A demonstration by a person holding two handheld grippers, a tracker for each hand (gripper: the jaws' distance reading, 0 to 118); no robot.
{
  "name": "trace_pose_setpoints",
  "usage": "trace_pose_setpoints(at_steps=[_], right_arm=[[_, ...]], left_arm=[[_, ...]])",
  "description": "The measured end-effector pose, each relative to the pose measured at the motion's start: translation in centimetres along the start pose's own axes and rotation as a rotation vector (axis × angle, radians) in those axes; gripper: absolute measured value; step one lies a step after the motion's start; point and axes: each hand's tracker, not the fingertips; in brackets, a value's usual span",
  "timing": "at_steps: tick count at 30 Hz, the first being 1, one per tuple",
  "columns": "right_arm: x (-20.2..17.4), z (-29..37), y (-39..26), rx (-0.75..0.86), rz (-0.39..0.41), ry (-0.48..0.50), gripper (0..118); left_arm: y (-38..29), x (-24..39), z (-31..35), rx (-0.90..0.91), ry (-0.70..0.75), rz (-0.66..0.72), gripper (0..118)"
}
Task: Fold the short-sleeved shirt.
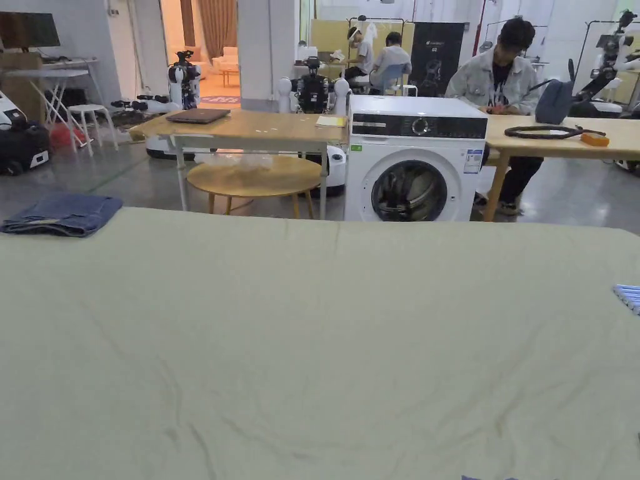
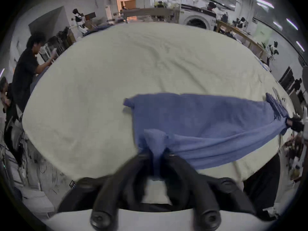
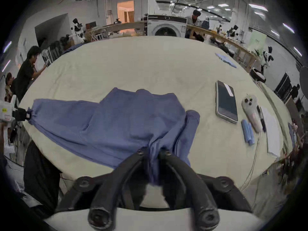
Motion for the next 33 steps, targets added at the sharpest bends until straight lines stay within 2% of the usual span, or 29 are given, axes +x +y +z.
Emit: trace_pose_setpoints(at_steps=[1,2,3,4,8,10,12,13,14,15,16,18,19,20,21,24,27,28,29,30,31,33], right_arm=[[-0.1,0.7,0.0,0.037,0.016,-0.034,40],[0.0,1.8,0.3,0.077,0.018,-0.058,69],[0.2,2.8,0.9,0.129,-0.004,-0.079,104],[0.3,4.1,1.9,0.197,-0.041,-0.094,113],[-0.3,9.3,7.2,0.529,-0.202,-0.106,113],[-1.2,10.9,9.5,0.69,-0.245,-0.087,113],[-3.1,12.0,11.3,0.794,-0.264,-0.084,113],[-4.1,12.4,11.9,0.817,-0.255,-0.05,109],[-5.1,12.3,12.2,0.844,-0.213,0.009,94],[-6.2,12.4,12.4,0.848,-0.175,0.032,35],[-7.5,12.3,12.6,0.833,-0.144,0.015,0],[-9.9,11.2,12.4,0.856,-0.103,-0.058,0],[-10.6,11.0,12.5,0.823,-0.067,-0.042,0],[-10.9,10.7,12.5,0.793,-0.061,0.015,0],[-11.2,10.5,12.2,0.791,-0.072,0.033,0],[-11.2,9.6,11.0,0.757,-0.037,0.02,0],[-10.5,8.7,10.5,0.707,-0.052,0.033,0],[-10.4,8.5,10.2,0.694,-0.05,0.032,0],[-10.4,8.3,10.0,0.679,-0.046,0.022,0],[-10.1,8.0,9.7,0.668,-0.042,0.009,0],[-10.1,7.9,9.4,0.66,-0.036,0.005,0],[-10.3,7.7,8.8,0.645,-0.009,-0.025,0]], left_arm=[[0.4,-0.1,1.0,0.042,0.047,0.005,53],[1.0,-0.4,2.3,0.109,0.06,-0.002,82],[1.8,-0.6,4.2,0.186,0.047,0.016,93],[2.8,-0.6,6.0,0.269,0.033,0.044,93],[7.1,0.9,12.7,0.616,-0.066,0.089,93],[8.7,2.6,14.5,0.762,-0.068,0.044,93],[9.9,4.8,15.1,0.823,-0.061,0.013,93],[10.3,5.5,15.2,0.821,-0.103,-0.013,86],[10.5,6.2,15.1,0.825,-0.148,-0.034,68],[10.7,6.9,14.6,0.812,-0.179,-0.038,16],[10.9,7.4,14.2,0.791,-0.182,-0.034,0],[11.2,7.7,12.9,0.742,-0.211,-0.026,0],[11.1,7.4,12.3,0.679,-0.243,-0.011,0],[10.8,6.6,11.6,0.663,-0.293,0.022,0],[10.6,5.6,10.9,0.633,-0.302,0.047,0],[10.1,1.3,8.7,0.51,-0.347,0.159,0],[8.5,-5.5,4.6,0.327,-0.629,0.371,0],[7.8,-7.5,3.0,0.238,-0.701,0.444,9],[7.0,-9.4,1.2,0.169,-0.746,0.504,42],[5.9,-11.1,-0.6,0.085,-0.762,0.564,98],[4.5,-11.3,-1.4,0.035,-0.799,0.596,118],[1.5,-13.1,-3.5,-0.044,-0.878,0.666,118]])
